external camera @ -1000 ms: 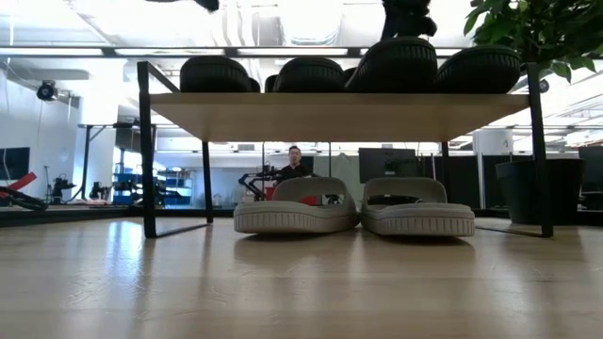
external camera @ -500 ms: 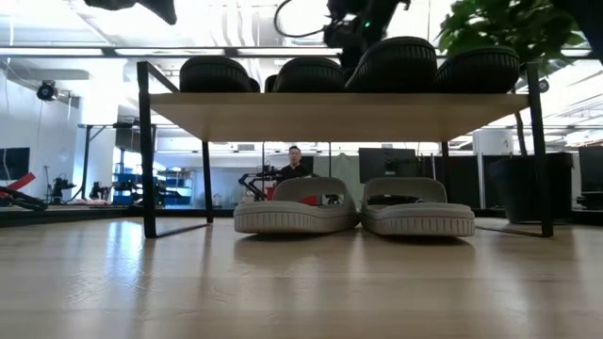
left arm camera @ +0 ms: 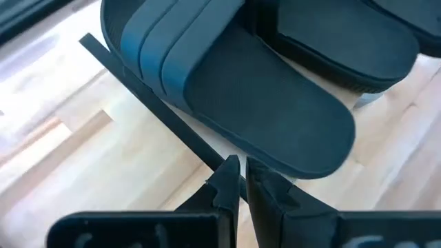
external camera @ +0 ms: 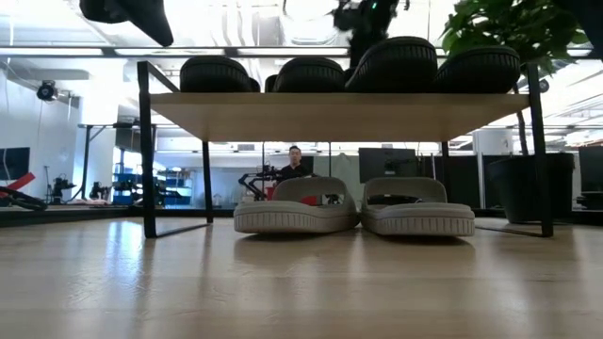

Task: Pick and place slides into the shelf
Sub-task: Adjust the black slippers on the shelf

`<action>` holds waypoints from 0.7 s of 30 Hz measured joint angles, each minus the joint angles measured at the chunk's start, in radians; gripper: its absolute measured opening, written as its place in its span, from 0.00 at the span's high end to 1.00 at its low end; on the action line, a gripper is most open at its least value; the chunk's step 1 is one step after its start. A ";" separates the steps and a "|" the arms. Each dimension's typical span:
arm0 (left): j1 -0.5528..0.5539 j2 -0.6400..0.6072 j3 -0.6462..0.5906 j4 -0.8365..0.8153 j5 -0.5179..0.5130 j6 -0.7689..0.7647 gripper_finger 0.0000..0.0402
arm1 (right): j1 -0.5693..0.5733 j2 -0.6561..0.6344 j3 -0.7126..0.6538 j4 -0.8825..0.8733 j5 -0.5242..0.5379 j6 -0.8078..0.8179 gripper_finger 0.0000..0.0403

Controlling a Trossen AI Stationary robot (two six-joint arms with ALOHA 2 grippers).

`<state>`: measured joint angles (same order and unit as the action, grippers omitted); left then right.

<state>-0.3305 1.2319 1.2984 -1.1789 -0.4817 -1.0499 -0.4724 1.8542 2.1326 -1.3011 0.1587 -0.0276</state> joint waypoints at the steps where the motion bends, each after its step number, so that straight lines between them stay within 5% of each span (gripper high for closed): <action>1: 0.004 0.004 0.000 0.000 -0.003 0.011 0.97 | 0.002 -0.008 0.020 -0.016 0.001 0.017 0.95; 8: 0.038 0.003 -0.016 -0.009 -0.012 0.017 0.97 | 0.067 -0.070 0.141 -0.098 0.006 0.117 0.94; 15: 0.050 -0.002 -0.038 -0.007 -0.014 0.015 0.97 | 0.221 -0.122 0.216 -0.246 0.196 0.144 0.94; 21: 0.066 -0.002 -0.042 0.004 -0.013 0.011 0.97 | 0.296 -0.166 0.213 -0.270 0.068 0.292 0.94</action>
<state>-0.2643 1.2297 1.2568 -1.1751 -0.4949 -1.0388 -0.1767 1.6883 2.3455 -1.5715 0.2266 0.2649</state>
